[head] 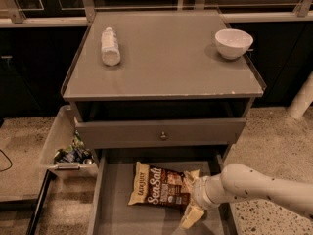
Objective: Pick brown chip bag from middle drawer and place on counter
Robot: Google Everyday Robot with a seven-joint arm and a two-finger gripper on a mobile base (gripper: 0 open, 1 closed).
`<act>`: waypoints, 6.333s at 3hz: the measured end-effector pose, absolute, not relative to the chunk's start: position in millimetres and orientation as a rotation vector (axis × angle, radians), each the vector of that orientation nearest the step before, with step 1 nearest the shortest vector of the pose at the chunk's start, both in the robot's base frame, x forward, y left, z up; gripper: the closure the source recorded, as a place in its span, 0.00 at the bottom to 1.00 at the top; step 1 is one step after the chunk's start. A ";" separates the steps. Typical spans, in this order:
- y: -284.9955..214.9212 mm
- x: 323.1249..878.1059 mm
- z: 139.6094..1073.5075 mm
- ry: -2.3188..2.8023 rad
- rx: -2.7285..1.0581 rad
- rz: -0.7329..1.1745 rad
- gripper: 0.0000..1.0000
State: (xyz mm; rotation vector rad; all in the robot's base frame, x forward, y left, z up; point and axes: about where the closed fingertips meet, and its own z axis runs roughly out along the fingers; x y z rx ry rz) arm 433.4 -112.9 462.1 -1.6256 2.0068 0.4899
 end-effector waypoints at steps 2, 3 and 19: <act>-110.4 439.9 442.0 1.997 -1.606 0.482 0.00; -104.5 453.3 421.4 1.955 -1.609 0.444 0.00; -105.2 445.8 634.8 1.526 -1.724 0.305 1.00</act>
Offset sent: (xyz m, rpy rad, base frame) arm 0.0175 0.0036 -0.0483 0.0250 -0.0437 -0.0318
